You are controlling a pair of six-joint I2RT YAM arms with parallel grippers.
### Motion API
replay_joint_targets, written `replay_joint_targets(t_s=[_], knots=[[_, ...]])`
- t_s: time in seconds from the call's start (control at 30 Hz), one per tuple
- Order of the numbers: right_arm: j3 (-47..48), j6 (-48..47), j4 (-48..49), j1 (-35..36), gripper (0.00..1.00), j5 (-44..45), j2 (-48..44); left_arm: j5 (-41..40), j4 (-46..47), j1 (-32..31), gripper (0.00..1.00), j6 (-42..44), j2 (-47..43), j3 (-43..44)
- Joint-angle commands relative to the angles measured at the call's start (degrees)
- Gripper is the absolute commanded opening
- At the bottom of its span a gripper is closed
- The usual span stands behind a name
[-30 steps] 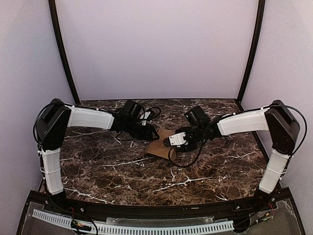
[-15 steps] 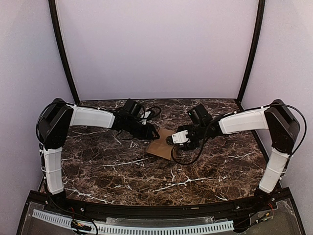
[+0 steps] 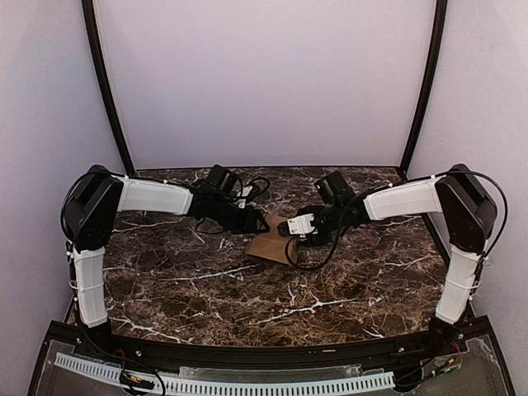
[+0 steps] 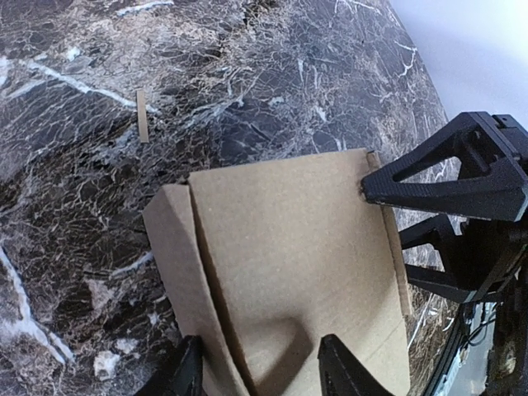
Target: Fold the paper box
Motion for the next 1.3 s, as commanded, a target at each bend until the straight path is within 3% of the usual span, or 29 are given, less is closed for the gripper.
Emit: replay_joint_targets(t_s=[0.0,0.27,0.63,1.03,1.1,1.27], knots=[[4.6,4.9,-6.6,-4.3,0.62,-8.2,4.5,0.3,2.2,0.3,0.51,-0.2,-4.9,0.0],[21.8,12.6,-21.0,-10.9,0.61,-21.1,14.9,-1.4,4.0,1.8,0.54,-1.7,-5.5,1.9],[36.6,18.6,-31.2,-17.0,0.61,-33.1,22.9,-2.1,29.3,5.4,0.61,-10.1,-13.8,-8.4],[42.1,21.6,-34.3,-17.5,0.61,-37.6,26.0,-6.4,24.3,6.3,0.61,-5.8,-12.5,-7.8],[39.8,19.9,-34.4,-17.5,0.62,-37.0,22.8,-9.7,20.8,6.4,0.61,-3.9,-13.5,-8.6],[26.8,14.3,-26.1,-15.9,0.63,-30.4,10.4,-9.4,13.1,6.3,0.61,-0.3,-10.3,-6.4]])
